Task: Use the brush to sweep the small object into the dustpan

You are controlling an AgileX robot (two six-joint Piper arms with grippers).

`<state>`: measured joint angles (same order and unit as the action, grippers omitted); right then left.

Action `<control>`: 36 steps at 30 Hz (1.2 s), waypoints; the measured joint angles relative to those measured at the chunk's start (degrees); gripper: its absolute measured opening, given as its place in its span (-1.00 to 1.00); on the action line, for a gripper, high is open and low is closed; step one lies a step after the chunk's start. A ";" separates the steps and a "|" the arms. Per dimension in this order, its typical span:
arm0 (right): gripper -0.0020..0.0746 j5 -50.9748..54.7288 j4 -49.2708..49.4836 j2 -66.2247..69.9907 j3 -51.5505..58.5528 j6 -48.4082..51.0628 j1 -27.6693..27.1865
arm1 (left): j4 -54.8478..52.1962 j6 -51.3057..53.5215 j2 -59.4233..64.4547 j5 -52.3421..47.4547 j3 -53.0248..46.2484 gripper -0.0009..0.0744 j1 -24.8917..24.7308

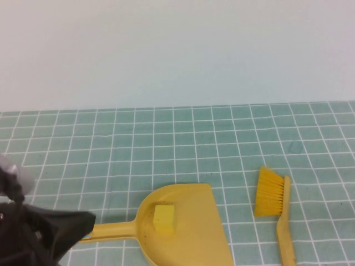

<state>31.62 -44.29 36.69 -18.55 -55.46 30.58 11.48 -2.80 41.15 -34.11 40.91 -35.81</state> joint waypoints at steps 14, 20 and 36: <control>-0.95 5.70 -0.32 0.00 0.00 -5.39 0.00 | 2.71 0.00 0.00 -0.06 -0.12 -0.98 0.00; -0.95 5.75 -0.32 0.00 0.00 -5.43 0.00 | 2.71 0.00 0.00 -0.46 -0.12 -0.98 0.00; -0.95 6.10 -0.32 0.00 0.00 -5.43 0.00 | -0.26 -0.88 -12.48 17.60 -10.25 -0.98 18.04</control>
<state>37.72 -44.61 36.69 -18.55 -60.90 30.58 11.22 -3.68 28.67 -16.51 30.66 -17.77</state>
